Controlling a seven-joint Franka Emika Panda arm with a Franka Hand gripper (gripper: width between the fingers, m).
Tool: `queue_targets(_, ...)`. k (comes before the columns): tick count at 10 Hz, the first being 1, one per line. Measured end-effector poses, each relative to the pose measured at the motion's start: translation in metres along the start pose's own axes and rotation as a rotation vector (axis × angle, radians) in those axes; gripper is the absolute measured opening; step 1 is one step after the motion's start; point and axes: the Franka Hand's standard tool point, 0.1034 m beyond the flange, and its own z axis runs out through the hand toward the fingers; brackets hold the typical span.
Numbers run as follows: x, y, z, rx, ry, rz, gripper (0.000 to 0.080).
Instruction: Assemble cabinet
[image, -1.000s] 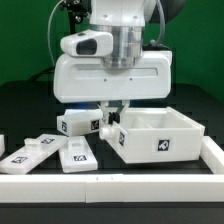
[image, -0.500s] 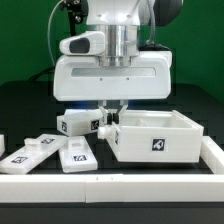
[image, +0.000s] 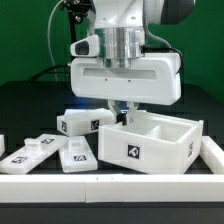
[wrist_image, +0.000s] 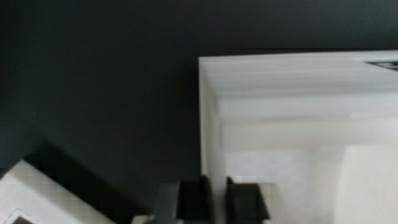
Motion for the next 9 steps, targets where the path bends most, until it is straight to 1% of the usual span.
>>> queue_targets(1,-0.001,-0.001,0.001,0.007,-0.005,0.076,0.0028)
queue_targets(2,-0.004,-0.002,0.002,0.009,-0.020,0.167,0.0028)
queue_targets(3,-0.004,-0.008,0.005,-0.005,-0.066,0.320,0.0028)
queue_targets(4,-0.008,-0.015,0.009,-0.011,-0.099,0.502,0.0028)
queue_targets(5,-0.012,-0.029,0.012,-0.011,-0.114,0.661,0.0028)
queue_targets(7,-0.017,-0.061,0.015,-0.010,-0.130,0.918,0.0028)
queue_targets(8,-0.019,-0.070,0.015,-0.004,-0.142,1.002,0.0028)
queue_targets(9,-0.022,-0.071,0.016,-0.003,-0.150,1.039,0.0028)
